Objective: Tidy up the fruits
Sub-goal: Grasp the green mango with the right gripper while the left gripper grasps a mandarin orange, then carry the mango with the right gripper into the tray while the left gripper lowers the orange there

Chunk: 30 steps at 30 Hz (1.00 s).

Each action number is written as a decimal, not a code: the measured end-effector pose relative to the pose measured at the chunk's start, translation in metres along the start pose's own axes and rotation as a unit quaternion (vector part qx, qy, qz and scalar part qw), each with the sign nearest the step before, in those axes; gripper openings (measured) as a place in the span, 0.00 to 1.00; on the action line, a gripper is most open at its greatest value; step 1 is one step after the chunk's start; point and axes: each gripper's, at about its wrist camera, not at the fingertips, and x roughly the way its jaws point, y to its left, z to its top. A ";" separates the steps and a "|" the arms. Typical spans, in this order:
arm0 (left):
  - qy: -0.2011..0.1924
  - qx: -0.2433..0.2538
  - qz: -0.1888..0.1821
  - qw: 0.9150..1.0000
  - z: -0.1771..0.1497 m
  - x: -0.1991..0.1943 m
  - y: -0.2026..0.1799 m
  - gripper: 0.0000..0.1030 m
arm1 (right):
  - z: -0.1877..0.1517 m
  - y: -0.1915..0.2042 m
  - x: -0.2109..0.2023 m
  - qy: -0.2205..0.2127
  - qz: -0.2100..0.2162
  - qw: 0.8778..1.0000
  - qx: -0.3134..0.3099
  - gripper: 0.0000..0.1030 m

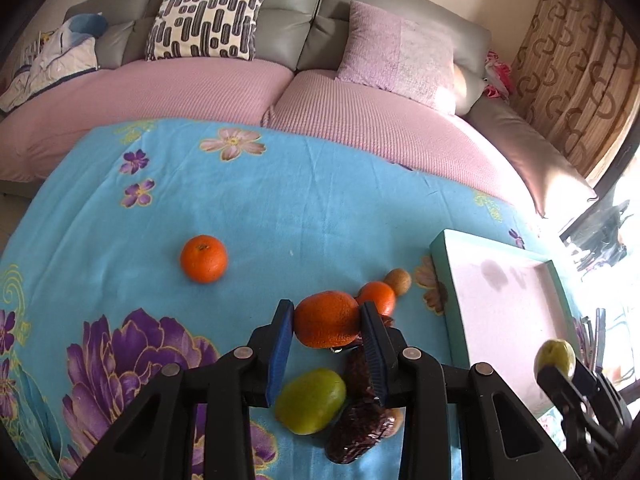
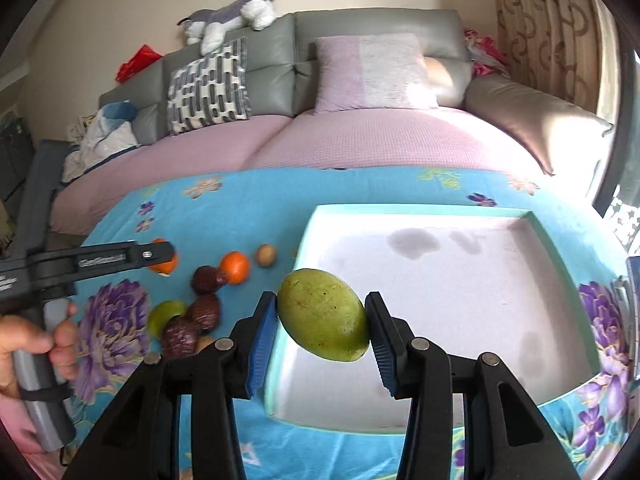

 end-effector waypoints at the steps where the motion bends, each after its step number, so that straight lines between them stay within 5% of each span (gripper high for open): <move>1: -0.003 0.008 -0.001 1.000 0.001 -0.001 -0.007 0.35 | 0.002 -0.010 0.002 0.004 -0.015 1.000 0.011 0.45; 15: 0.020 0.150 -0.051 0.987 -0.026 0.012 -0.126 0.35 | 0.006 -0.148 0.027 0.046 -0.137 0.979 0.143 0.45; 24: 0.057 0.234 -0.065 0.968 -0.067 0.034 -0.183 0.35 | -0.013 -0.182 0.024 0.068 -0.170 0.969 0.164 0.45; 30: 0.077 0.244 -0.054 0.965 -0.078 0.052 -0.183 0.35 | -0.019 -0.186 0.030 0.087 -0.175 0.968 0.158 0.45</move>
